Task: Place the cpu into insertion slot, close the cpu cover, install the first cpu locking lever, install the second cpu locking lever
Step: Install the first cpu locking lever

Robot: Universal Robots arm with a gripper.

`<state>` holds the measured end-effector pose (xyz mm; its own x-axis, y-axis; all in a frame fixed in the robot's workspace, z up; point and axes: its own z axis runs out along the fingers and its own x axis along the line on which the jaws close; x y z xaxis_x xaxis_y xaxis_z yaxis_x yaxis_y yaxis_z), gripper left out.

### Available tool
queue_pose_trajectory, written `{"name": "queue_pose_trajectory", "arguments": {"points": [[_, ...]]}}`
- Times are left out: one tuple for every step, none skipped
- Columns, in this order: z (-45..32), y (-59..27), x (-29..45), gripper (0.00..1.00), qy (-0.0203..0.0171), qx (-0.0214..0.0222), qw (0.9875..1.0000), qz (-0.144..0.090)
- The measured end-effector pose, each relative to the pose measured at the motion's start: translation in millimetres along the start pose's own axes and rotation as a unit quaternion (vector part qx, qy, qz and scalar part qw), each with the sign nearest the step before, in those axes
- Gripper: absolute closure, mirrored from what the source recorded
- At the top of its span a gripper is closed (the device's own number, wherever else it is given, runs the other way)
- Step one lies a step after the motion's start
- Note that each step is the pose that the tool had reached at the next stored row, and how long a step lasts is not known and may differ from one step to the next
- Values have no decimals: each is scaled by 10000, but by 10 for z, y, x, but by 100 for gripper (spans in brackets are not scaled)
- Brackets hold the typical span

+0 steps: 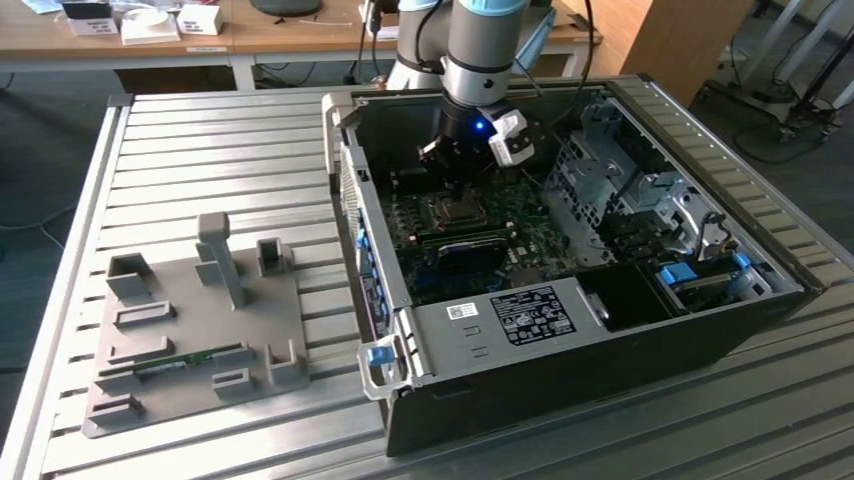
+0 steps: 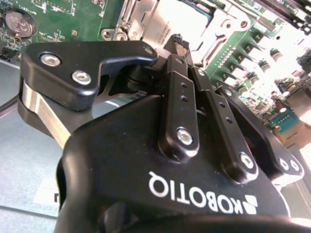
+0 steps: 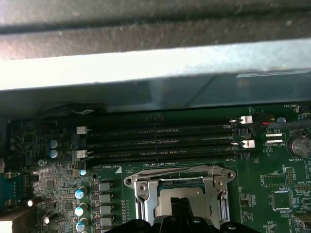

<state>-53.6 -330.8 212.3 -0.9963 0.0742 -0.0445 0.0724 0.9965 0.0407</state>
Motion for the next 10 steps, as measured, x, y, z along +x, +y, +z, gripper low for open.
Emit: {"name": "queue_pose_trajectory", "arguments": {"points": [[0,0,0,89,0,0,10000,0],[0,0,0,89,0,0,10000,-1],[0,2,0,89,0,0,10000,-2],[1,5,0,89,-1,0,10000,-2],[0,7,0,89,0,0,10000,-2],[0,7,1,89,0,0,10000,-1],[0,7,0,89,0,0,10000,-1],[0,8,0,89,0,0,10000,-2],[1,7,0,89,0,0,10000,-1],[0,4,0,89,0,0,10000,-1]]}}
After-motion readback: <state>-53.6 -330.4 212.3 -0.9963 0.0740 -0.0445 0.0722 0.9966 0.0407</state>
